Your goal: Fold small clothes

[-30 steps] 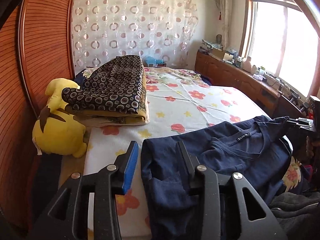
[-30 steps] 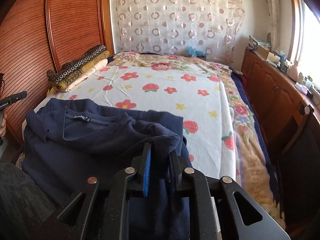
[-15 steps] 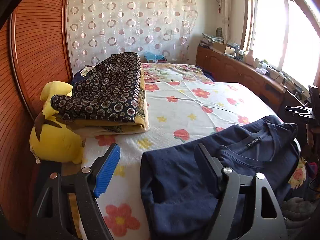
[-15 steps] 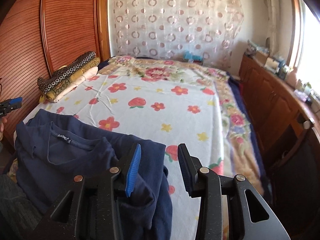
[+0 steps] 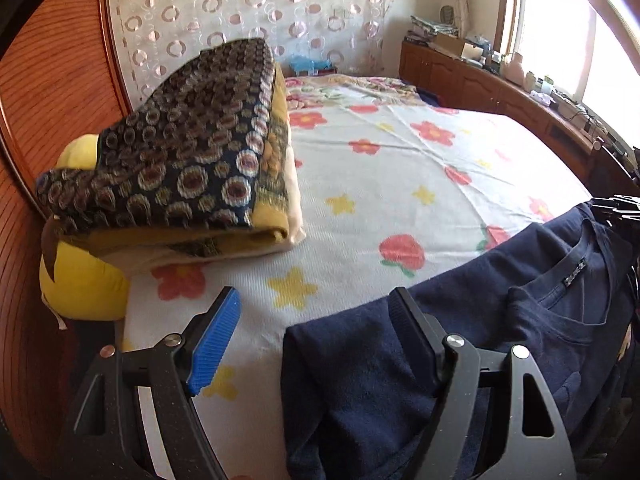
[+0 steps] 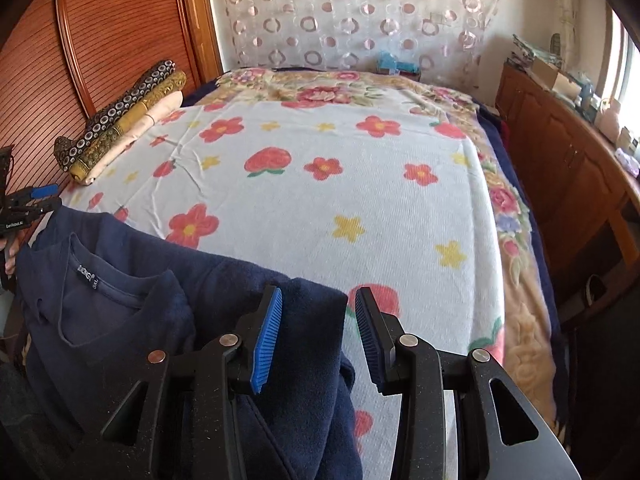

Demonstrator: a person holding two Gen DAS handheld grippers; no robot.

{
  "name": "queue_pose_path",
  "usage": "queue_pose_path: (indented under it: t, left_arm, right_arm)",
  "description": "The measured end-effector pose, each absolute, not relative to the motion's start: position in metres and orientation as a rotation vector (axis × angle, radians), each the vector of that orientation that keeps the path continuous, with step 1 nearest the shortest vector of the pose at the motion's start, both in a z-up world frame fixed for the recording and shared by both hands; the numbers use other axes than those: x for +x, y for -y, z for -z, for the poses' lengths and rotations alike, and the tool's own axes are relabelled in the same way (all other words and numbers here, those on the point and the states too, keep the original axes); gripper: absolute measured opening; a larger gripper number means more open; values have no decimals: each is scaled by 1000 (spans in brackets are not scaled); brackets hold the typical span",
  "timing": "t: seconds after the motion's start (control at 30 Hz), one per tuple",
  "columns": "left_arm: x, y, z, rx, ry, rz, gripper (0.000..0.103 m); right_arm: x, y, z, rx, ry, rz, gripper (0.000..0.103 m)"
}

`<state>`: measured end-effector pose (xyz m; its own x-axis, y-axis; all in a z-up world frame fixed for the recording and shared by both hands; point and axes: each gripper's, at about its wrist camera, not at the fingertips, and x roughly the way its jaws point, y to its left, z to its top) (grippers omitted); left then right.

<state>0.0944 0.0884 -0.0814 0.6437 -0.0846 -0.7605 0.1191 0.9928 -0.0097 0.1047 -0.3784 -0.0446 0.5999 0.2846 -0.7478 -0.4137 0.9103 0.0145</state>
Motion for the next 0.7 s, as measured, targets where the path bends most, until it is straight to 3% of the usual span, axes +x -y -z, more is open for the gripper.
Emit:
queue_pose_path:
  t: [0.17,0.2,0.27,0.47,0.7]
  left_arm:
    - [85,-86,91,37,-875,124,77]
    - [84,-86,92,36,-876,124,77]
    - [83,-87,96,29,-881,121,77]
    - [85,-88,97,20,-882,123,77]
    - [86,-89,97,10,-886,130,77]
  right_arm:
    - [105,381,51,-111,-846,-433,38]
    - [105,380,53,-99,-845,-445,33]
    - [101,379,53,-89,-825,-463,11]
    - [56,389,25,-70,-637,-393,8]
    - [58,390,31,-110,-675,-382,8]
